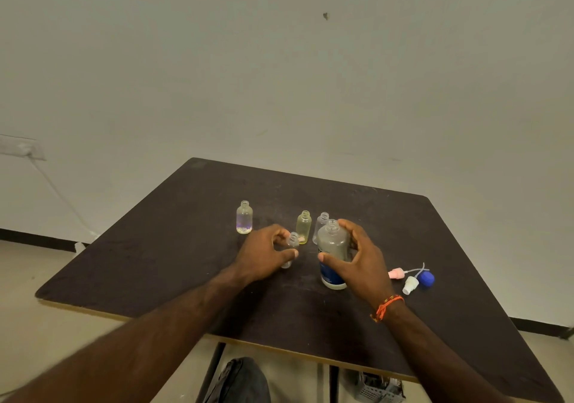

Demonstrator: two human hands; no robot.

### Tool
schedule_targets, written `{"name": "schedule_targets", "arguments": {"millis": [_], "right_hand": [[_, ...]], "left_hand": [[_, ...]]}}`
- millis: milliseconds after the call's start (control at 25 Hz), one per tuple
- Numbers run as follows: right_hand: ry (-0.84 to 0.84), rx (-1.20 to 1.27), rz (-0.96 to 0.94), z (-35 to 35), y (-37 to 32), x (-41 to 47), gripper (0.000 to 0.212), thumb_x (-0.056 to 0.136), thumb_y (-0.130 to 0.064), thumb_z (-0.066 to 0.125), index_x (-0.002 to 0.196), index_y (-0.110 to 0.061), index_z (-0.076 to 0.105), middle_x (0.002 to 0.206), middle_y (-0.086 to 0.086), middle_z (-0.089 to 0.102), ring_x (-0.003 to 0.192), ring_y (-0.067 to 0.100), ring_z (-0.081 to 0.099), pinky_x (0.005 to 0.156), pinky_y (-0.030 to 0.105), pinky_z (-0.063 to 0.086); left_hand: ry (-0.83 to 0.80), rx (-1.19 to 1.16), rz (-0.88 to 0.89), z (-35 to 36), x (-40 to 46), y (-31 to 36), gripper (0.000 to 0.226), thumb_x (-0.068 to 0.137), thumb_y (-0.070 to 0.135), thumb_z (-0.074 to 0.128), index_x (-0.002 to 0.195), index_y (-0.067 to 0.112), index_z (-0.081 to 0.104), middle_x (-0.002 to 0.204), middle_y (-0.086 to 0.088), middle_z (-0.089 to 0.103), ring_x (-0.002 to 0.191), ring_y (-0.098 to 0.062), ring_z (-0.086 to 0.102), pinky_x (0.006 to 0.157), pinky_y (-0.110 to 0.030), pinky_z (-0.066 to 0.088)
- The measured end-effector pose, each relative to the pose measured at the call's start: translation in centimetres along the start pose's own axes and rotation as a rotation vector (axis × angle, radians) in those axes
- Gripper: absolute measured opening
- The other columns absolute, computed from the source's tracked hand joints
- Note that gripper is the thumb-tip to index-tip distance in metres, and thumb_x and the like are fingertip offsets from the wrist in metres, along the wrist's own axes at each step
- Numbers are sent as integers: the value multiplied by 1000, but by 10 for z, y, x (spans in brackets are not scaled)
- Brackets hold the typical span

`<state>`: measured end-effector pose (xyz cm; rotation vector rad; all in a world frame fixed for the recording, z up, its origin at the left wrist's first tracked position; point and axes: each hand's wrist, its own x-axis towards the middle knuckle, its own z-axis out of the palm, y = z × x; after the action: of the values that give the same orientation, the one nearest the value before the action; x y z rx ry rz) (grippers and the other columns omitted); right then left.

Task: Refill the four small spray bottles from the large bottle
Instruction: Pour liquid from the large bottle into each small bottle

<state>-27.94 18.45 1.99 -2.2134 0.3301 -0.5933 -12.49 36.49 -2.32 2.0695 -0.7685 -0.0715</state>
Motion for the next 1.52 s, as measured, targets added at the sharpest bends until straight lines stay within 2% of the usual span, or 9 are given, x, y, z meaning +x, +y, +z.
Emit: {"name": "schedule_targets", "arguments": {"millis": [80,120,240,360,560,760,1000,1400,1520], "right_hand": [[-11,-102,-81,-3,-10,2,78,73,-33,86,140,-37,47,129,-27,50,112,-15,50,95,7,42],[-24,-153,-113,-5,-13,4,78,73,-32,85,141,-37,47,128,-26,51,110,-12,51,95,11,44],[-56,-374,-158,-7,-19,8,79,73,-40,78,144,-41,44,132,-13,59,113,9,54,97,42,48],[-113,-538,-147,-7,-19,11,81,75,-41,75,148,-40,40,139,-7,57,122,19,51,100,51,43],[-175,-687,-175,-3,-17,10,82,79,-43,72,151,-40,34,145,-6,53,127,23,48,102,49,37],[-179,-710,-192,2,-18,10,81,79,-43,72,151,-38,35,146,-6,52,128,23,47,102,49,34],[-207,-805,-232,4,-19,10,81,80,-42,69,152,-40,31,147,-9,48,130,21,43,103,47,30],[-200,-817,-265,-1,-17,11,78,82,-43,70,151,-39,33,147,-7,49,131,22,42,104,48,30],[-203,-834,-265,-1,-17,11,79,82,-43,70,151,-40,32,147,-7,48,132,21,42,104,48,30]], "left_hand": [[-17,4,53,-4,-12,-3,29,81,35,85,105,28,72,97,15,74,94,2,69,84,-21,55],[-22,8,72,-6,-16,-3,28,81,35,85,106,29,73,97,16,75,94,4,68,85,-21,55],[-23,24,82,-13,-25,-2,28,82,35,86,107,28,74,95,18,74,91,7,68,81,-15,53],[-31,26,93,-15,-28,-1,32,81,37,87,109,29,73,92,22,71,89,12,65,78,-8,48],[-50,58,144,-15,-28,-3,52,80,42,87,126,23,72,112,11,76,98,3,68,91,-19,55],[-78,89,181,-12,-26,-3,55,81,45,86,130,25,70,117,7,77,104,-1,69,94,-27,57],[-85,103,199,-12,-24,-2,56,82,47,85,130,23,70,118,4,77,105,-6,71,92,-27,57],[-101,98,188,-12,-21,-1,58,84,47,83,134,22,67,122,3,75,109,-7,70,94,-25,55],[-101,108,191,-11,-21,-1,57,84,47,83,134,23,67,123,3,75,109,-6,70,91,-20,52]]}}
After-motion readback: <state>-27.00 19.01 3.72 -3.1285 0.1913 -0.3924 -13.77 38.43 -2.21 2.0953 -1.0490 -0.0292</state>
